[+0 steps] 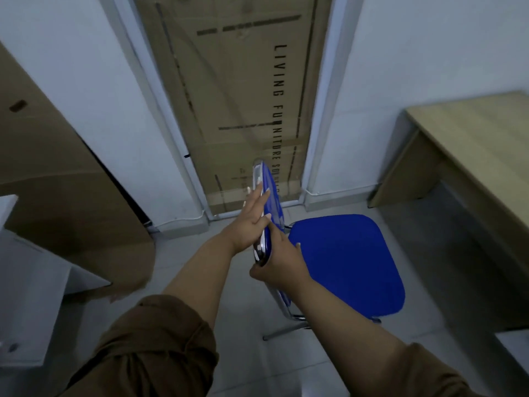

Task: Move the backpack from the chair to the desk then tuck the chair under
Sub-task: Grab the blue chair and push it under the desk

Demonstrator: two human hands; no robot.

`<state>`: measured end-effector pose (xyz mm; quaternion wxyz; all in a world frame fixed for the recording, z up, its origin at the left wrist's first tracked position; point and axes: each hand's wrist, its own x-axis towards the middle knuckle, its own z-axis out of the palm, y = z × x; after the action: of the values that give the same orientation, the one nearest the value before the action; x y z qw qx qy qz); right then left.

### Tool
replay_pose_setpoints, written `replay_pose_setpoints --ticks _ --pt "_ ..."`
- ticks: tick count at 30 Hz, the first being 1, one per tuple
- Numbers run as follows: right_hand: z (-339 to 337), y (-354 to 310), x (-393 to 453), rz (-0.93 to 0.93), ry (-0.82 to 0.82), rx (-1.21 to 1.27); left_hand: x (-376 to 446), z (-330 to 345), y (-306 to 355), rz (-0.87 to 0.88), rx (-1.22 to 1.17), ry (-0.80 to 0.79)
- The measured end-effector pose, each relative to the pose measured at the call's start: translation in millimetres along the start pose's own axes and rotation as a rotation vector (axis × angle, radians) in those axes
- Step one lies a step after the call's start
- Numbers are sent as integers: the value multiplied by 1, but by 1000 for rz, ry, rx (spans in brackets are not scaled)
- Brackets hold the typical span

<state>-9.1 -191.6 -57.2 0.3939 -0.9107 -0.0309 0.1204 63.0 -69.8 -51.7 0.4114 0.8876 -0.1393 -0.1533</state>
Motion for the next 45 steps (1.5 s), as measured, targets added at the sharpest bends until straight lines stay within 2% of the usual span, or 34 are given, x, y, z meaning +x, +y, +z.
replay_pose_setpoints --ticks 4,8,17,26,31,33,36,45 --pt "-13 12 -8 35 -47 -29 14 7 4 -26 70 40" --pt "-56 57 -14 122 40 5 50 48 43 49 133 4" --pt "-154 145 -40 250 189 -12 116 143 131 72 223 -80" --pt "-224 212 -64 434 335 -81 156 225 207 122 355 -44" --pt "-219 207 -45 384 470 -224 165 228 208 118 462 36" --pt "-213 201 -34 357 463 -322 173 216 197 106 475 90" --pt "-206 204 -25 378 443 -457 186 201 189 114 411 80" --pt "-227 224 -16 369 457 -542 216 210 204 170 262 70"
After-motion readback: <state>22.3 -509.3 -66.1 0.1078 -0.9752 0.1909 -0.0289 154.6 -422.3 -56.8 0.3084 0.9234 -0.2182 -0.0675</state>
